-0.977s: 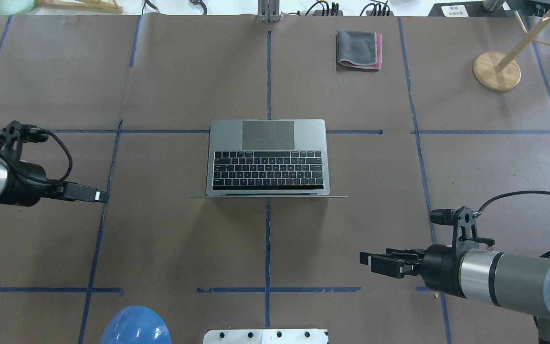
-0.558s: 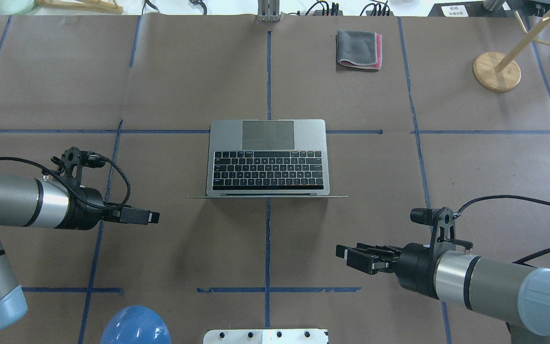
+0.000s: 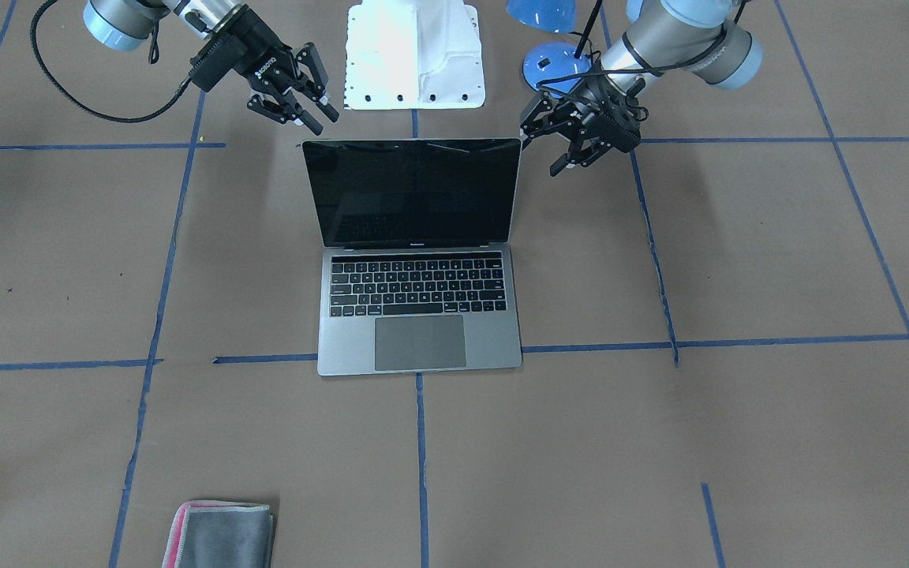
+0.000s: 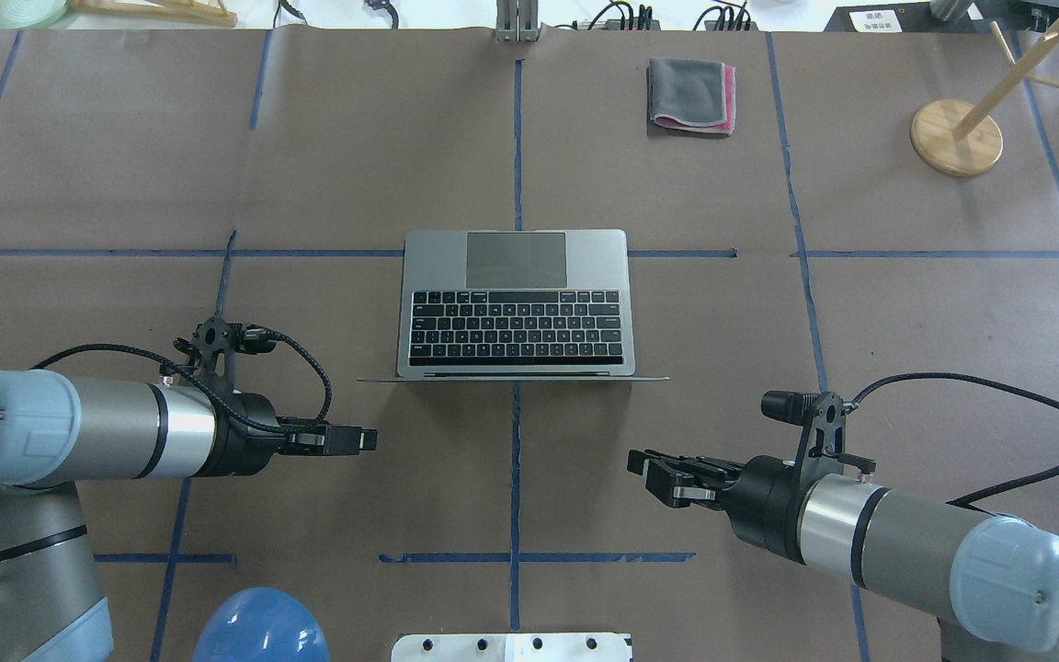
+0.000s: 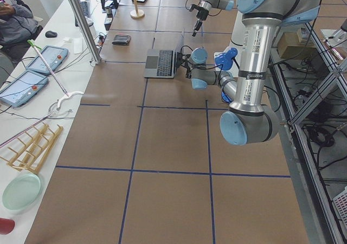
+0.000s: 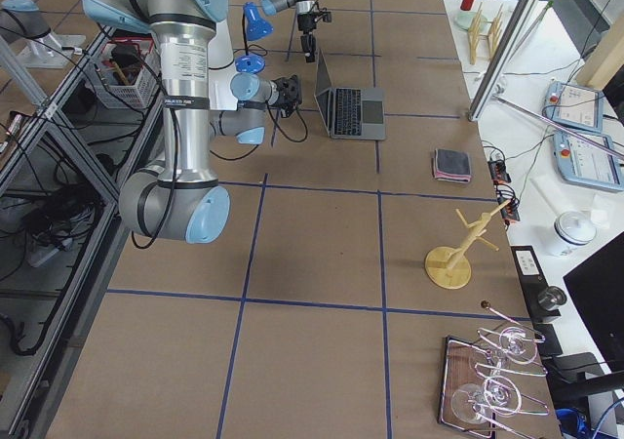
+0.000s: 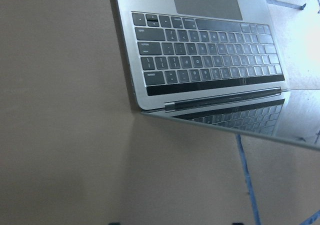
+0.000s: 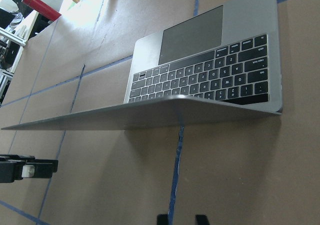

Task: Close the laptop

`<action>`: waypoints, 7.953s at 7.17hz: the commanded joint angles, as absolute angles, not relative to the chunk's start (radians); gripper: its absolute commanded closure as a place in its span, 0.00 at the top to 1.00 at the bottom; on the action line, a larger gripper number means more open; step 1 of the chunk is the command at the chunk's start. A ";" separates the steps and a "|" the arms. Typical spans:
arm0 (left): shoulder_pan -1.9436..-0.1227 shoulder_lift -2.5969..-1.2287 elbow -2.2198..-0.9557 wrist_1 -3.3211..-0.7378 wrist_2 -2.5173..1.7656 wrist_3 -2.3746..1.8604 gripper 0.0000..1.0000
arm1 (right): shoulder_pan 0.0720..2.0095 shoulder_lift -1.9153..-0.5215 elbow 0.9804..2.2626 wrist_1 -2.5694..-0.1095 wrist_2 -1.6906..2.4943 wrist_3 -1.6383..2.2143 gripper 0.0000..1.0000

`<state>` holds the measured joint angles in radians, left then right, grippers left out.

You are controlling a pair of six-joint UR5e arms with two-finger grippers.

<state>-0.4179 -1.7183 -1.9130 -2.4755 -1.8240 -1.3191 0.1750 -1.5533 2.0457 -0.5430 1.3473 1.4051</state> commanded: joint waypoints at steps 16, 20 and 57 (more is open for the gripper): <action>-0.526 -1.810 -1.916 -2.423 -1.772 -1.470 0.00 | 0.281 -1.436 2.023 -0.718 1.210 1.404 0.03; -0.557 -1.845 -1.908 -2.384 -1.772 -1.493 0.00 | 0.327 -1.381 2.010 -0.816 1.220 1.450 0.03; -1.552 -1.468 -1.772 -1.296 -2.309 0.252 0.99 | 1.505 -1.764 1.827 -1.701 2.335 -0.201 0.99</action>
<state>-1.5518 -1.4684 -1.7702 -1.2972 -2.3109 0.2518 1.5044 -1.7644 1.8245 -1.7013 2.3334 -0.2032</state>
